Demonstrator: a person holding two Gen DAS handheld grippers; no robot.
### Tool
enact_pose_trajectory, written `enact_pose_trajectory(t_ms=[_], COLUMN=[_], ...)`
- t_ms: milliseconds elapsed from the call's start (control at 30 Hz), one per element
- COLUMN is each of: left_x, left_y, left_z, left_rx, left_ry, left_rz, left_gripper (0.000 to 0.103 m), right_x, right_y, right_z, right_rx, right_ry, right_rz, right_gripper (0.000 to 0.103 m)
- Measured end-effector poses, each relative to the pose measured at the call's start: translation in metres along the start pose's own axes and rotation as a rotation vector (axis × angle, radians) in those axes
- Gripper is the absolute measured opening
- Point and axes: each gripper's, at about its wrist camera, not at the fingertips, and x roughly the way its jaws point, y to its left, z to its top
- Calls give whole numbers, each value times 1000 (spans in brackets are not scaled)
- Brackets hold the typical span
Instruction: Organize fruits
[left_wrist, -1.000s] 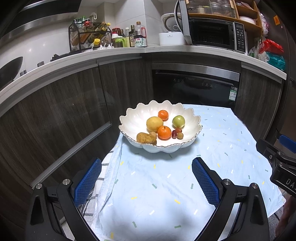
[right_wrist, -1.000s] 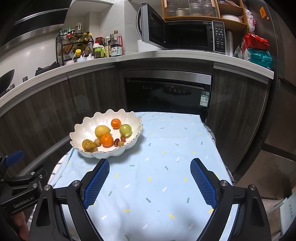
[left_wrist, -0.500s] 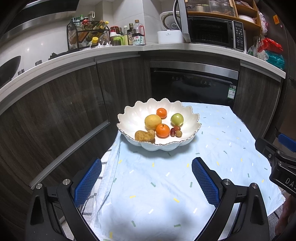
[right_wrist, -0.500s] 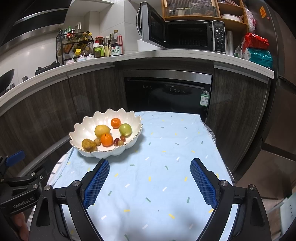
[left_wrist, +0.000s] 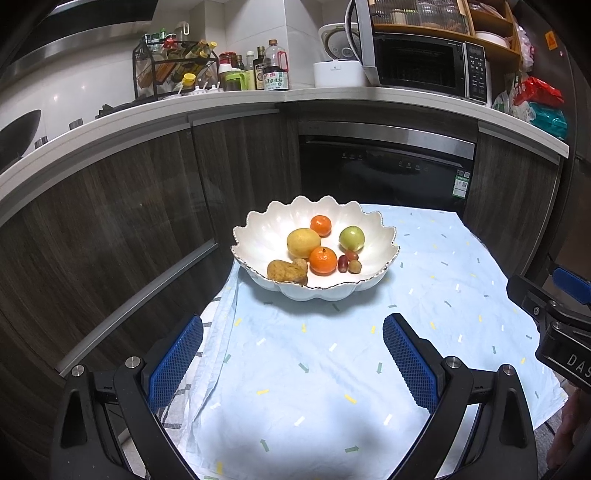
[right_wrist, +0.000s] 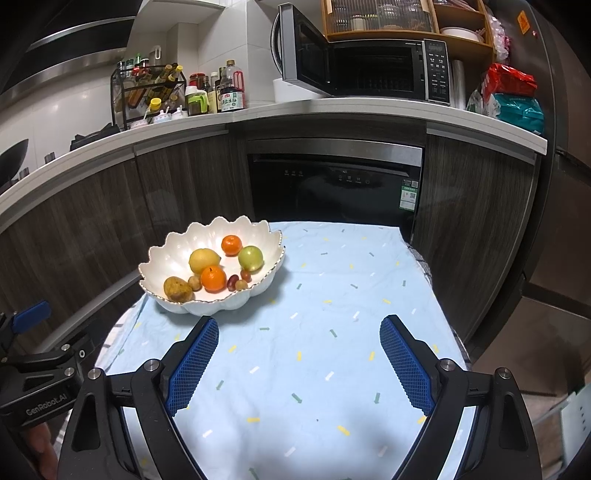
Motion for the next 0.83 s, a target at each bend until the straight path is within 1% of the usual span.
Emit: enact_pose_trajectory(t_ms=[833], left_x=[3], left_y=[-1], left_z=[-1], left_rx=[3], left_ry=[5], left_rz=[-4], left_gripper=[100], right_x=[7], right_y=[2], right_z=[-8], right_rx=[10], right_ry=[16], right_rz=[1], right_gripper=[90])
